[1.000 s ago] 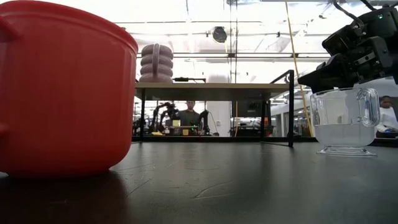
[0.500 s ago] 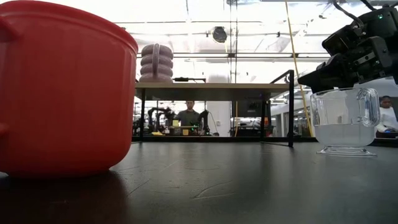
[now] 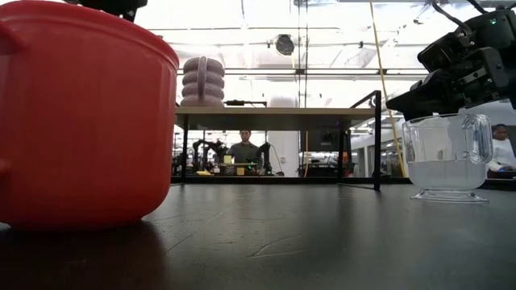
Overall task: Stack small to large cups/mugs on shelf
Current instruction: Put the red mug on the shelf
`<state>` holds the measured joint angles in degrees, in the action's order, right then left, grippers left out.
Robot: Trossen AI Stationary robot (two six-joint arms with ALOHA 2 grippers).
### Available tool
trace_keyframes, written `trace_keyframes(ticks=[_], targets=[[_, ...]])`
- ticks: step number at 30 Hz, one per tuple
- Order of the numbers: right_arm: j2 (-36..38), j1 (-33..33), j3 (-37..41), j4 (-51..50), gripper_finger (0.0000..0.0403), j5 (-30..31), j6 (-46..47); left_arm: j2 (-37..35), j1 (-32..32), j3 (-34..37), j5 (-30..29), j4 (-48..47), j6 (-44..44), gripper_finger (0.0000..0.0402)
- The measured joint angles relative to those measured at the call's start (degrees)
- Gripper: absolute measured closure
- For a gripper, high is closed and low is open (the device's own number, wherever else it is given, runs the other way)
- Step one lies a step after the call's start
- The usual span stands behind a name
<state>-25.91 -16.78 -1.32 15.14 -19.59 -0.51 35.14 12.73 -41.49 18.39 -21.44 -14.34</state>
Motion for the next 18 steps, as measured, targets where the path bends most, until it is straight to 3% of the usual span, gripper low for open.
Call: trace_keyframes(ticks=[11, 18], targets=[[0.01, 0.0, 0.0, -0.04, 0.0403, -0.04, -0.11, -11.19, -5.15, 13.68, -4.97, 13.98, 3.9, 0.0401], [0.01, 0.0, 0.0, -0.02, 0.0403, -0.04, -0.11, -13.16, -9.7, 18.63, -5.67, 17.77, 5.64, 0.0401]])
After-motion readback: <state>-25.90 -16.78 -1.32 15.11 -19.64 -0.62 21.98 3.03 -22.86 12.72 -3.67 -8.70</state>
